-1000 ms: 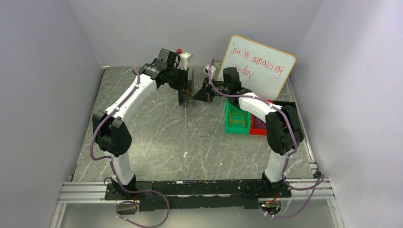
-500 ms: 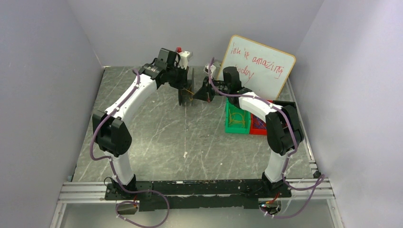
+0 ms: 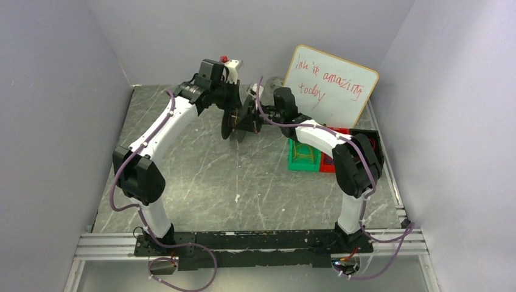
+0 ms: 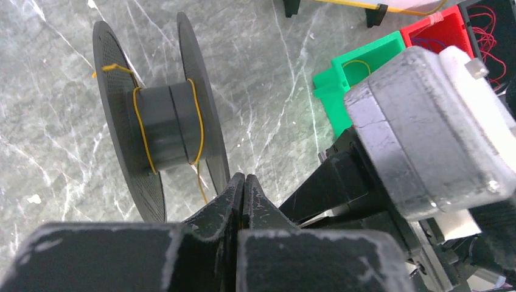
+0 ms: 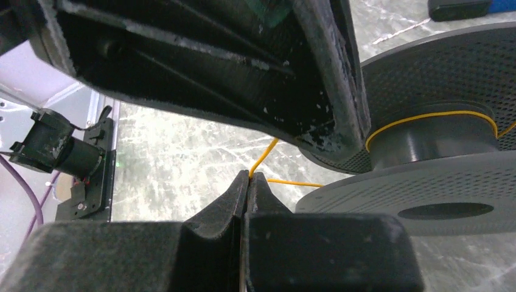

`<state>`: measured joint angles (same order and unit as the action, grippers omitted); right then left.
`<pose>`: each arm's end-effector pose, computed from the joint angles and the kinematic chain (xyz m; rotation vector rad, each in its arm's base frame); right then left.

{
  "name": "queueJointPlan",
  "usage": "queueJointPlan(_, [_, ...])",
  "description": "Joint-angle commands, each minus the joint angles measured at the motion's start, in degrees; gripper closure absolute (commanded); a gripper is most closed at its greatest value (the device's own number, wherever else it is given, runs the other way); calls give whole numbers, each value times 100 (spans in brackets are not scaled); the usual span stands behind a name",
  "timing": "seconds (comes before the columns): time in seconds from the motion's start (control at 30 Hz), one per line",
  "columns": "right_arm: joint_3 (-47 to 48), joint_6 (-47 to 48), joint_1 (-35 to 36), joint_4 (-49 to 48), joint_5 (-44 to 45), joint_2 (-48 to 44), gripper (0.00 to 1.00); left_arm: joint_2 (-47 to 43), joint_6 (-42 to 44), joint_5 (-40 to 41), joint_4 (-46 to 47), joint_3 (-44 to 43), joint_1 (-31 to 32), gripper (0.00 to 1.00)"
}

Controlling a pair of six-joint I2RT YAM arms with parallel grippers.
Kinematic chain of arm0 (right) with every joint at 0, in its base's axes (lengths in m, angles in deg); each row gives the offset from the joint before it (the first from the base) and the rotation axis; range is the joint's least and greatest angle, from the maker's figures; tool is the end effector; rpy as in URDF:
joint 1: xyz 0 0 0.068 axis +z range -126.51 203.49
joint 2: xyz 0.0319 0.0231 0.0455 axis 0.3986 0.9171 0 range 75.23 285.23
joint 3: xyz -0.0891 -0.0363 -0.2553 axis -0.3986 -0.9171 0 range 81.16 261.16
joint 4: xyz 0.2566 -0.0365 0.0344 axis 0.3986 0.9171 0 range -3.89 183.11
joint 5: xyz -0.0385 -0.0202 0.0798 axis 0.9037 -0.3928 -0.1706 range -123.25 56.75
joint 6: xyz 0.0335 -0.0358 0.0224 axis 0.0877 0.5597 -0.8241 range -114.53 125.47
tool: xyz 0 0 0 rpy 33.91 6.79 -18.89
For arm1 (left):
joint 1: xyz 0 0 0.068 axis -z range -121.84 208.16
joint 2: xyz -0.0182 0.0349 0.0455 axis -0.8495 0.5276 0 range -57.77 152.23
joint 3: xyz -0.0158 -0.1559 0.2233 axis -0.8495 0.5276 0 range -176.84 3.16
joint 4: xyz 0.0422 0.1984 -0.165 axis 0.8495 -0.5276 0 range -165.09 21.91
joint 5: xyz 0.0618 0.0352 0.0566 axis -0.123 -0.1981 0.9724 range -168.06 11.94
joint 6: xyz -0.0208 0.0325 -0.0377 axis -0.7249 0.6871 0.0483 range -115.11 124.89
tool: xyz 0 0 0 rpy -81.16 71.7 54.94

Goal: Wrap the cables

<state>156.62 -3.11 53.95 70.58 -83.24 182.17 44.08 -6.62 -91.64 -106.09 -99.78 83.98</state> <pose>0.3571 0.2416 0.2627 -0.9786 1.6738 1.2648 0.3608 -0.1839 0.3712 0.4151 2.2269 -0.6166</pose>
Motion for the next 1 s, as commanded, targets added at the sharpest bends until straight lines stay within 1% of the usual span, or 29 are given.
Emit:
queueJointPlan(0.0, [183, -196, 110, 72, -201, 222, 100, -313, -297, 27, 529, 64, -45, 97])
queueJointPlan(0.1, [230, -100, 87, 148, -242, 208, 100, -346, -320, -61, 543, 51, -74, 97])
queueJointPlan(0.13, [220, -99, 59, 131, -292, 175, 98, -356, -291, -116, 552, 27, -84, 97])
queueJointPlan(0.27, [68, -339, -195, -272, -659, -81, 74, -387, -224, -327, 576, -9, -146, 97])
queueJointPlan(0.3, [27, -432, -269, -418, -774, -137, 66, -397, -209, -378, 582, 0, -154, 97])
queueJointPlan(0.33, [14, -506, -341, -557, -890, -192, 63, -401, -197, -432, 588, 13, -165, 97])
queueJointPlan(0.43, [17, -566, -475, -719, -1024, -340, 62, -422, -213, -435, 663, 116, -181, 98])
queueJointPlan(0.5, [88, -465, -526, -599, -983, -401, 62, -416, -244, -347, 650, 159, -183, 98])
queueJointPlan(0.63, [418, 172, -541, 95, -722, -414, 62, -395, -313, -216, 634, 218, -191, 97])
queueJointPlan(0.8, [810, 799, -509, 673, -686, -394, 61, -398, -368, -35, 593, 238, -192, 97])
queueJointPlan(0.9, [1042, 1284, -451, 1059, -653, -370, 59, -370, -399, -48, 613, 268, -192, 97])
queueJointPlan(0.97, [1178, 1434, -404, 1232, -523, -304, 59, -345, -423, -56, 618, 274, -192, 98])
